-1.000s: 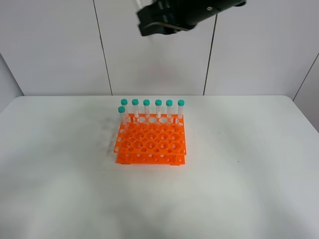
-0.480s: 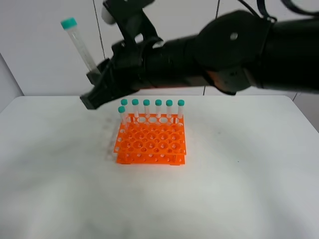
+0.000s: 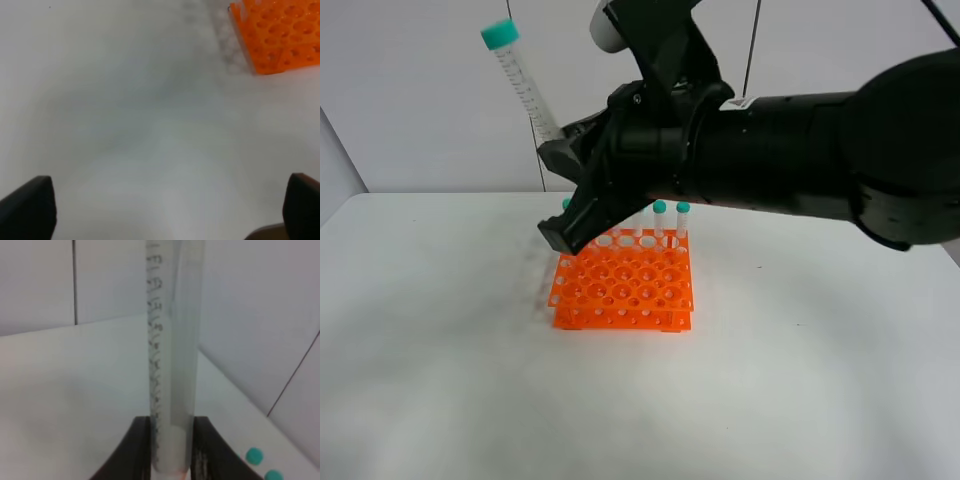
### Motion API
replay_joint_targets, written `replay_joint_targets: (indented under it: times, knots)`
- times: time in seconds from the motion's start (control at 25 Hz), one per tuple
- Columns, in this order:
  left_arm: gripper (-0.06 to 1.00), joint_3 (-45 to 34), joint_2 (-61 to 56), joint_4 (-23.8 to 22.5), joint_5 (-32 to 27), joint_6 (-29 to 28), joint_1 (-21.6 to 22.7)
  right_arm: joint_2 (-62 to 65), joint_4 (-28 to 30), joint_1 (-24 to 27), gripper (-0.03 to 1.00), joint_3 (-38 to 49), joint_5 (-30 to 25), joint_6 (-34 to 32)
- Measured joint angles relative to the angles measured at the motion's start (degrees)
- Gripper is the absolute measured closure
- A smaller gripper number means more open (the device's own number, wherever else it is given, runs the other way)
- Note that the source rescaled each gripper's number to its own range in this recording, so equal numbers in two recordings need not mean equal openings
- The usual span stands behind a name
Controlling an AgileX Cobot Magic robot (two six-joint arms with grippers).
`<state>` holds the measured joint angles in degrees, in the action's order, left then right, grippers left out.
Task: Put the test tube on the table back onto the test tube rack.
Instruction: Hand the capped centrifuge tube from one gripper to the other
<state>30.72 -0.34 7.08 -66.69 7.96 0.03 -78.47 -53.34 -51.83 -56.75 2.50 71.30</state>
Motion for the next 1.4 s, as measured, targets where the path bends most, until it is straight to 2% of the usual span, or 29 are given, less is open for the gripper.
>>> replay_joint_targets:
  times: [0.16,0.28,0.36,0.52,0.6,0.72,0.88,1.12,1.4]
  knots:
    - [-0.06,0.0,0.0,0.0,0.0,0.0,0.0,2.85,2.41,-5.15,0.94,7.26,9.24,1.16]
    - [-0.06,0.0,0.0,0.0,0.0,0.0,0.0,3.53,6.52,-7.48,0.94,12.69,15.73,-4.08]
    - [-0.06,0.0,0.0,0.0,0.0,0.0,0.0,3.87,12.71,-8.11,0.94,16.07,20.42,-12.11]
    - [-0.06,0.0,0.0,0.0,0.0,0.0,0.0,4.55,29.03,-7.78,0.94,22.03,31.49,-37.04]
    - [-0.06,0.0,0.0,0.0,0.0,0.0,0.0,4.64,37.09,-6.52,0.94,23.21,33.56,-48.53]
    - [-0.06,0.0,0.0,0.0,0.0,0.0,0.0,4.64,45.37,-4.74,0.94,23.46,33.95,-57.68]
    - [-0.06,0.0,0.0,0.0,0.0,0.0,0.0,4.64,47.91,-4.13,0.94,23.46,34.1,-60.1]
    - [-0.06,0.0,0.0,0.0,0.0,0.0,0.0,4.64,48.12,-4.13,0.94,23.75,32.91,-60.29]
    - [-0.06,0.0,0.0,0.0,0.0,0.0,0.0,4.64,46.85,-4.13,0.94,23.75,31.16,-57.57]
